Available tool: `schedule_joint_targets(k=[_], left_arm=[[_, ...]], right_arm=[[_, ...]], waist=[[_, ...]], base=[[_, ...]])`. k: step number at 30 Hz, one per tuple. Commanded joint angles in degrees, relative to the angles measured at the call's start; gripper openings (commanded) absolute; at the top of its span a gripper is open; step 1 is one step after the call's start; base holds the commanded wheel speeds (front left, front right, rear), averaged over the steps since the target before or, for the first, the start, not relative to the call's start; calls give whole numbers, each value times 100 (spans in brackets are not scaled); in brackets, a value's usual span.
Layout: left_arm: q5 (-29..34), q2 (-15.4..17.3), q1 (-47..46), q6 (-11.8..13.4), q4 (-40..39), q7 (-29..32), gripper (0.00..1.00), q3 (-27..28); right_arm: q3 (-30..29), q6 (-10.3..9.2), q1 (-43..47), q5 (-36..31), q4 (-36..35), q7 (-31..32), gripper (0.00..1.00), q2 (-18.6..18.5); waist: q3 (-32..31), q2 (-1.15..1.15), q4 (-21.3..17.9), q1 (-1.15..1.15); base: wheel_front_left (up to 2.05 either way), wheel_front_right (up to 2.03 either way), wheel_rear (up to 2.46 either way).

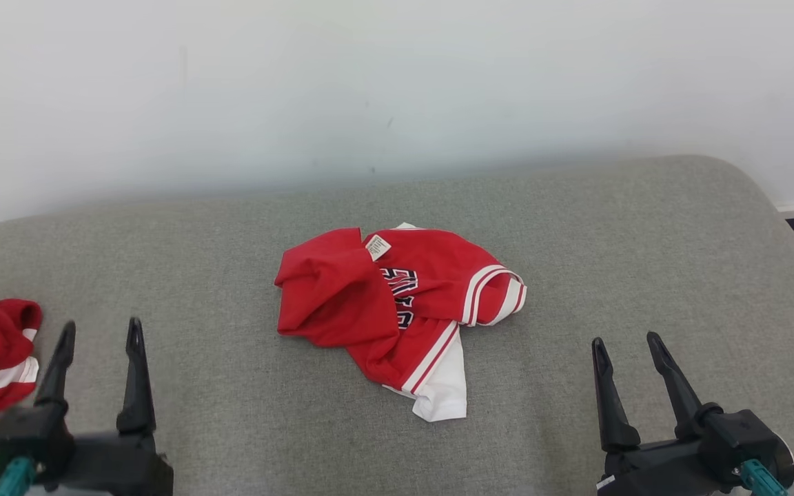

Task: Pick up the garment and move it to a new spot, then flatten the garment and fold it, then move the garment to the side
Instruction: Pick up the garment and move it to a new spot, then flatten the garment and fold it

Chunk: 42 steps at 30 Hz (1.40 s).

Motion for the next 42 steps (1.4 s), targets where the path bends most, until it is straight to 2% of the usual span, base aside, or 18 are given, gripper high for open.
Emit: schedule_joint_targets(k=[1,7,13,18,42], left_arm=[[9,-23,155,52,-47,17,100,0],[-20,-151,788,277,-151,-118,100,67],[7,-164,1200,392,-159,-133,100,45],[-47,-133,1399,297,-138,-164,100,-20],[259,126,1386,409,-79,-527,100,-57]], right_arm=[[-8,20,74,-2,14,22,100,12],[30,20,192,40,85,76,100,13],[-19,20,288,53,163,169,100,13],[-2,20,330,84,193,280,100,13],[-76,20,433,-43,112,506,100,13]], waist=[[-36,0,30,1],[-97,0,60,1],[-129,0,156,1],[-156,0,228,1],[-211,0,372,1]], base=[[0,0,0],[0,0,0],[0,0,0],[0,0,0],[0,0,0]])
